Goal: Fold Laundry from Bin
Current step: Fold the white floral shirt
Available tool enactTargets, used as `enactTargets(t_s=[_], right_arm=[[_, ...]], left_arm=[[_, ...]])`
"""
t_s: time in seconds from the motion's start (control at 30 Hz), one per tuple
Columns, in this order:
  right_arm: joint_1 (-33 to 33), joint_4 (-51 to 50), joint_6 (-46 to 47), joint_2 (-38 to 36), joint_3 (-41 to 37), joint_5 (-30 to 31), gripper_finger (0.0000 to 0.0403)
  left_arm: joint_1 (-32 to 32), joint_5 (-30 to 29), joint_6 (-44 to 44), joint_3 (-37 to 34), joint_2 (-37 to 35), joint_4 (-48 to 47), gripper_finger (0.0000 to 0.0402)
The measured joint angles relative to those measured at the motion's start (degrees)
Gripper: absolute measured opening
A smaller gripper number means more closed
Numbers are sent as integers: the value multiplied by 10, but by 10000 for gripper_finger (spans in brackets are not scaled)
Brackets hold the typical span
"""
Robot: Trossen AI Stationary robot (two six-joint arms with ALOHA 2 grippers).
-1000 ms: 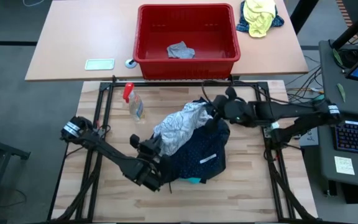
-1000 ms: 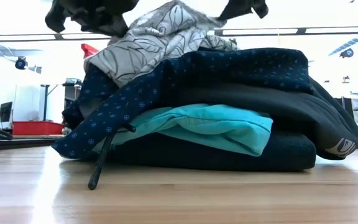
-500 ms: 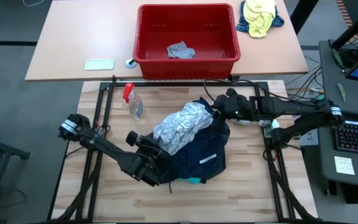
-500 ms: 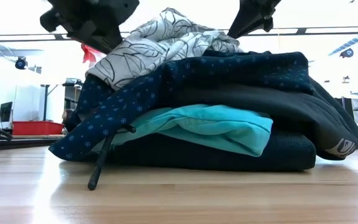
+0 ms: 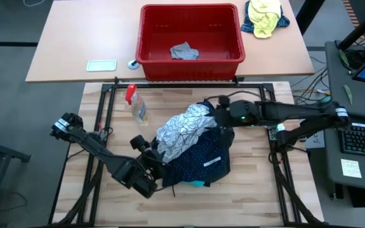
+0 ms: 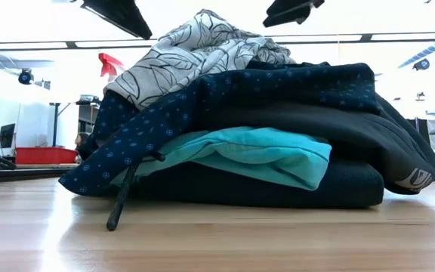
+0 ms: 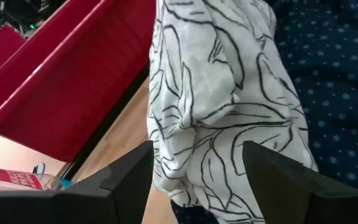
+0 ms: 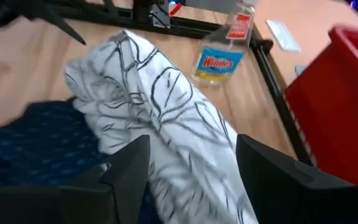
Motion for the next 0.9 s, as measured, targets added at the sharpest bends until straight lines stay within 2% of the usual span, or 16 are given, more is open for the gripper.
enactTargets(t_s=[0.2,0.33,0.43,0.53,0.6,0.7,0.83,0.87,0.9], right_arm=[[0,81,-95,77,9,0,257],[0,85,-122,124,35,-21,280],[0,85,-134,151,60,-29,290],[0,73,-151,175,81,-31,284],[0,60,-158,185,95,-36,264],[0,36,-162,195,115,-68,201],[5,-5,-185,196,129,-78,66],[9,-16,-196,192,132,-79,37],[13,-29,-201,185,133,-79,27]], left_arm=[[-13,42,-8,-16,0,14,228],[-14,95,-10,-52,0,81,228],[-13,91,-9,-93,1,147,228],[-12,50,-36,-128,1,174,228],[-11,-2,-68,-142,1,177,228],[-12,-64,-85,-157,2,185,220],[-12,-57,-32,-155,9,200,187],[-12,-47,-16,-151,12,203,178],[-12,-40,-2,-147,13,205,170]])
